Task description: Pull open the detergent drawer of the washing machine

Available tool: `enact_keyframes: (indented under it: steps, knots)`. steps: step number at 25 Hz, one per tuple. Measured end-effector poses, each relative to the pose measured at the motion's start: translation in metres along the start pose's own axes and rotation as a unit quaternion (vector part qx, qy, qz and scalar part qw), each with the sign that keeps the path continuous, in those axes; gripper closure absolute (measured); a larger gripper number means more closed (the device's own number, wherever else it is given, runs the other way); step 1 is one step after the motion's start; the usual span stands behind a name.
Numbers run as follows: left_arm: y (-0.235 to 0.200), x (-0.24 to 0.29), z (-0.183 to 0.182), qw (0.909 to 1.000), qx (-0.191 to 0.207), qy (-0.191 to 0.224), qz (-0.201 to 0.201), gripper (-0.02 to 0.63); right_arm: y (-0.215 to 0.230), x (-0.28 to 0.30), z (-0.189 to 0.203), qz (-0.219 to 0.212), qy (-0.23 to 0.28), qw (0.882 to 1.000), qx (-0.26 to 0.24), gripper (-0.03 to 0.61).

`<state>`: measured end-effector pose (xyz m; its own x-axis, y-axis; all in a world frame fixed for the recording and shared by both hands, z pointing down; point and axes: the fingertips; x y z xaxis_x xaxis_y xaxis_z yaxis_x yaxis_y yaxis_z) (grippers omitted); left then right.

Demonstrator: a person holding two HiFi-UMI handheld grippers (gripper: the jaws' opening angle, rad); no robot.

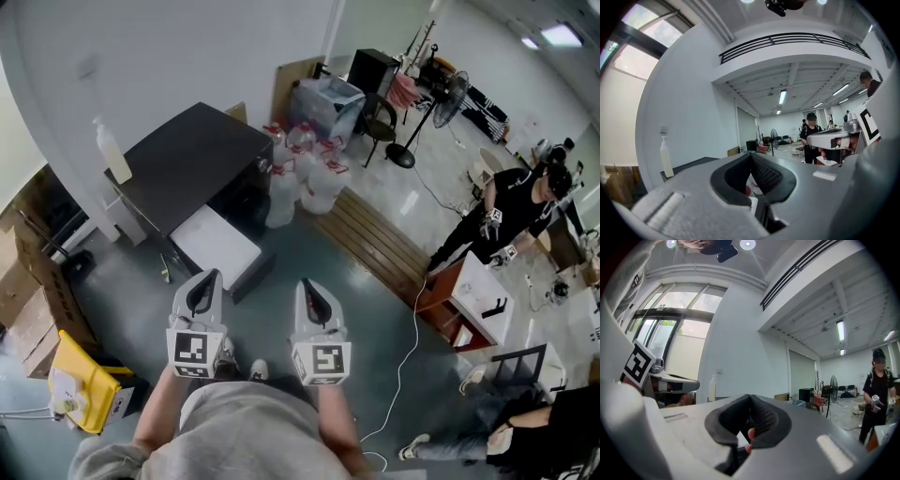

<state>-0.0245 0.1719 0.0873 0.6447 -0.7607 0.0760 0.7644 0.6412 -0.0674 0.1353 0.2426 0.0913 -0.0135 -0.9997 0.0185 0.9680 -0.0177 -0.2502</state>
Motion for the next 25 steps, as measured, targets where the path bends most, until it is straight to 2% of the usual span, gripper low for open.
enact_keyframes:
  steps: [25]
  knots:
    - [-0.012, 0.016, -0.001, 0.9999, 0.007, -0.006, 0.005, 0.603, -0.006, 0.024, -0.001, -0.004, -0.002, 1.0, 0.0, 0.574]
Point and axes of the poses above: the fingertips, and each gripper's own axes: x forward along the fingers, y to its right, z out of its underside, and after that the axes turned 12 degrees about -x, right-handed
